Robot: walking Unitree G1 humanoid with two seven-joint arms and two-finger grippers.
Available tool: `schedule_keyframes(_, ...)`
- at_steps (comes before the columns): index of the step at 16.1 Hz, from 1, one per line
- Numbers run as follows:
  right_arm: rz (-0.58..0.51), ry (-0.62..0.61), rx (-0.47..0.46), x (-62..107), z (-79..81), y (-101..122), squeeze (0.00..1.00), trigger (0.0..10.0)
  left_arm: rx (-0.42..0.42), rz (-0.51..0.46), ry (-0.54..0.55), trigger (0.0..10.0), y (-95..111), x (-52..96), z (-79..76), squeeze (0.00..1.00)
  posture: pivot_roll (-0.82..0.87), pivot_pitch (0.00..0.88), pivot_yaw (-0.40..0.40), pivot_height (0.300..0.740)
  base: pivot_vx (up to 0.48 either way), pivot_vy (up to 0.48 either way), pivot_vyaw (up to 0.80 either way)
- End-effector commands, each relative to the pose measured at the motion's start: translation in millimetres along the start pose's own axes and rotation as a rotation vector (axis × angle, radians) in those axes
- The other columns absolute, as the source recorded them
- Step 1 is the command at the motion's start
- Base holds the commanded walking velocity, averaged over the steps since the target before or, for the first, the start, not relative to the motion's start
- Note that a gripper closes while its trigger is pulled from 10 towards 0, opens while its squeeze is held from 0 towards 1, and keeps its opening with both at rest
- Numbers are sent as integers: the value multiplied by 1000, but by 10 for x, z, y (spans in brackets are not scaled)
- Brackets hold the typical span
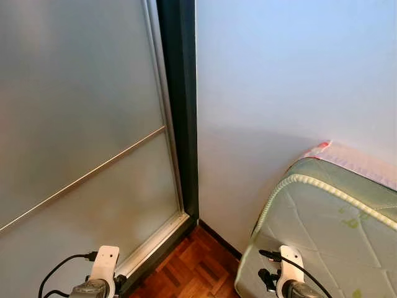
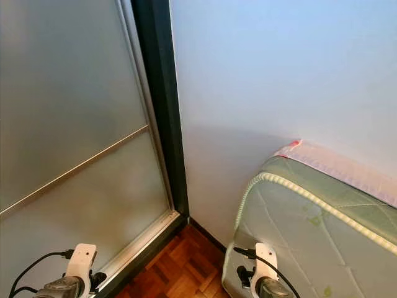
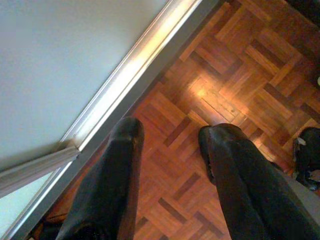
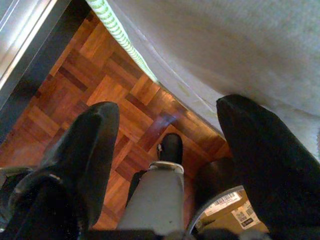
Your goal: Clean up the room
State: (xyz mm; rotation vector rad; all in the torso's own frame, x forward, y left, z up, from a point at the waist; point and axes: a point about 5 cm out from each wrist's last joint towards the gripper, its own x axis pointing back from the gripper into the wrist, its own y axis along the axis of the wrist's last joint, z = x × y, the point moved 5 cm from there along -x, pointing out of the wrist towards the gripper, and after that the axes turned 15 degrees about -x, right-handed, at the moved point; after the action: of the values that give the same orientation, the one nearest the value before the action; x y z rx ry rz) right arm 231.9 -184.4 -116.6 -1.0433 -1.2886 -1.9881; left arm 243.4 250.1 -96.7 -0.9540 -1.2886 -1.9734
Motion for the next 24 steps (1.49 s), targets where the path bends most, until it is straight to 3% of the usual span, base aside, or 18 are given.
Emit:
schedule_keyframes(1, -48, -2, -22, 2, -8, 175, 0, 10000, -5, 8, 8, 10000, -7, 5, 44, 0, -17, 0, 14, 740, -251, 0, 0)
schedule_keyframes(24, -32, 8, 0, 2, -5, 157, 0, 10000, -6, 7, 6, 10000, -1, 4, 41, 0, -17, 0, 13, 740, -276, 0, 0)
